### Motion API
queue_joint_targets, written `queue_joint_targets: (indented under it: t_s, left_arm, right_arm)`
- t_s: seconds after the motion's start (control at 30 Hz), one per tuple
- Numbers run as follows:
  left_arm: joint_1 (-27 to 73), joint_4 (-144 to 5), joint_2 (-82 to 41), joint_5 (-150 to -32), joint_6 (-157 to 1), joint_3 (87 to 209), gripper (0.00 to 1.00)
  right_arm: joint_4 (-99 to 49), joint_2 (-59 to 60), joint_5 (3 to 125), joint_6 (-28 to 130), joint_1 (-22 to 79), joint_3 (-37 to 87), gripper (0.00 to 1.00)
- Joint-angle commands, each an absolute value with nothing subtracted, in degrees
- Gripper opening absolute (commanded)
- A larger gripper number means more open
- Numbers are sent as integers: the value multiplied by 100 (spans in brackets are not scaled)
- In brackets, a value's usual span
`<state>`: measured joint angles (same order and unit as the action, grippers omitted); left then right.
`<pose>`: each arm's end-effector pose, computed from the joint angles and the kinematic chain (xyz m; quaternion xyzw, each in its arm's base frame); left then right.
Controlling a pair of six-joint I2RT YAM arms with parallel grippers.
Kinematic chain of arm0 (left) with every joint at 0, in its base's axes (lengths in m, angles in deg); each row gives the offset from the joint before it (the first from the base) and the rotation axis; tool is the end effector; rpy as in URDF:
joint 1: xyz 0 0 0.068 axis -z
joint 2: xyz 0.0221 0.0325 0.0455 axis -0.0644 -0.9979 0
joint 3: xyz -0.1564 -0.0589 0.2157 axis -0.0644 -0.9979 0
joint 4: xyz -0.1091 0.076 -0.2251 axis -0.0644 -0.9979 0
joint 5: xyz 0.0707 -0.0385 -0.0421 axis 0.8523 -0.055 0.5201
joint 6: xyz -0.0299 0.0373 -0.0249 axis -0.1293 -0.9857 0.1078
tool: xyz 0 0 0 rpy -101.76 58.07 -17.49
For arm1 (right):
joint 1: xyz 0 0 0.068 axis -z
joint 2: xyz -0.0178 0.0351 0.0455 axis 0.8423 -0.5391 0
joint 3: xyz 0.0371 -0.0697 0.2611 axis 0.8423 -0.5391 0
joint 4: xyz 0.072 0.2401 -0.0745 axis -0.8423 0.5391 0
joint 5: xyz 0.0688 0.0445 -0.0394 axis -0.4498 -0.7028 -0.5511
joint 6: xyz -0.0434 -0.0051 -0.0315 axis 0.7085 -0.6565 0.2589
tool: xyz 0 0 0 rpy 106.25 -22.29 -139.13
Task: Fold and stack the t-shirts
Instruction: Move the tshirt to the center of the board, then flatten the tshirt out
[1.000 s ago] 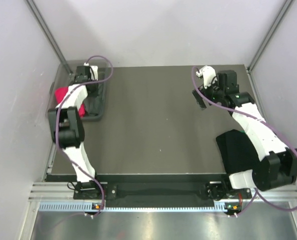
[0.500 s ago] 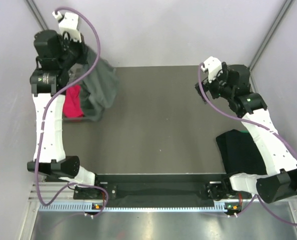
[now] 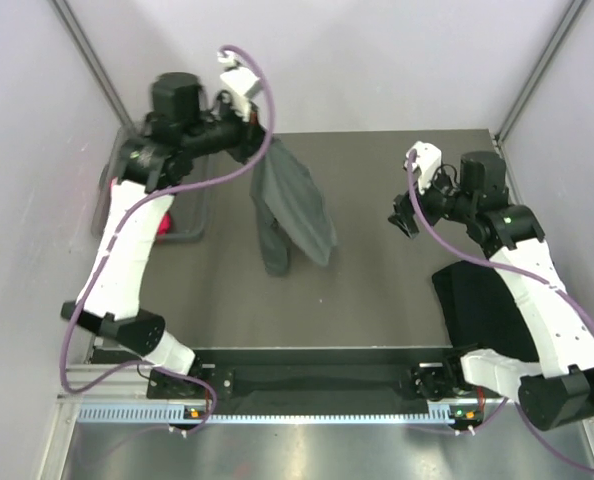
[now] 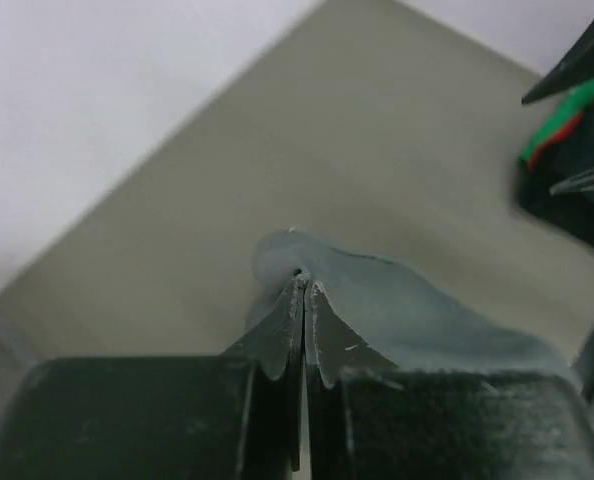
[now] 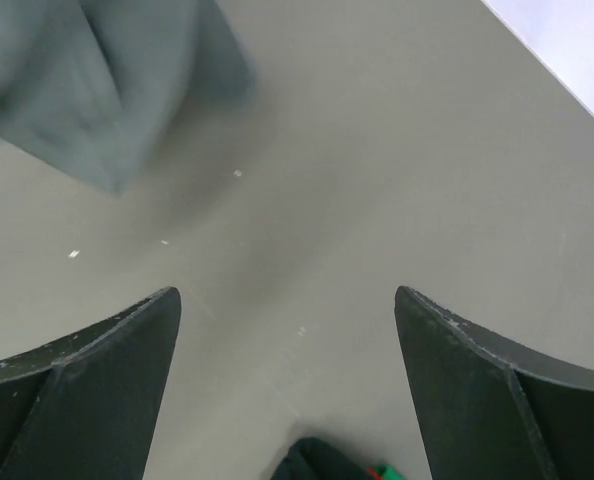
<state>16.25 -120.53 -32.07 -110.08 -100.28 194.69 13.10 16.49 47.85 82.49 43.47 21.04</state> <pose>0.2599 -0.1117 0.5279 0.3404 0.7147 -0.2368 0.5632 0.2251 0.0706 0.3841 -0.3774 0.7748 0.1377 0.4882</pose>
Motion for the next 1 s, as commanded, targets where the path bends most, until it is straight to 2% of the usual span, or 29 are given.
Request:
queue_joint_targets:
  t_s: [0.0,0.03,0.07,0.1,0.13,0.2,0.27,0.37,0.43,0.53,0.6,0.7,0.97]
  left_arm:
    - [2047,-12086,-3617,-11325,-10109,19391,0]
    - [2135,-12086,-3714,-11194,-10135,19365,0]
    - [2266,-12095,-3819,-11132,-10179,19338,6]
    - [2311,-12051,-4038,-11045,-10171,19294,20]
    - [2312,-12025,-4162,-10957,-10162,19198,39]
    - [2312,-11981,-4504,-10483,-10197,19162,46]
    - [2294,-12033,-4655,-9678,-10215,19223,49]
    - [2058,-11911,-4402,-9462,-10066,18769,50]
    - [1908,-11797,-3814,-9575,-9925,18005,50]
    - [1303,-11682,-2725,-10111,-10082,16678,50]
    - [766,-11620,-1988,-10043,-10249,15863,50]
    - [555,-11796,-1214,-9577,-10627,15122,50]
    - [-325,-11840,116,-10313,-10391,13978,50]
  right_arm:
    - [1349,2040,4117,8480,4393,1933,87]
    - [1375,2118,4038,8524,4393,1898,86]
    - [1480,2154,3820,8664,4393,1862,83]
    - [1550,2172,3704,8770,4393,1792,82]
    - [1655,2215,3616,8858,4385,1766,81]
    - [1779,2259,3475,9200,4332,1696,79]
    - [1867,2286,3553,9603,4105,1607,78]
    - [1885,2172,3973,10130,3535,1388,77]
    - [1719,1962,4255,10456,3147,1177,75]
    - [1036,1742,4722,10790,2409,624,74]
    - [674,1462,5021,10967,1857,195,73]
    - [102,970,4908,11100,1397,-54,73]
    - [-1084,151,5118,10977,396,-203,72]
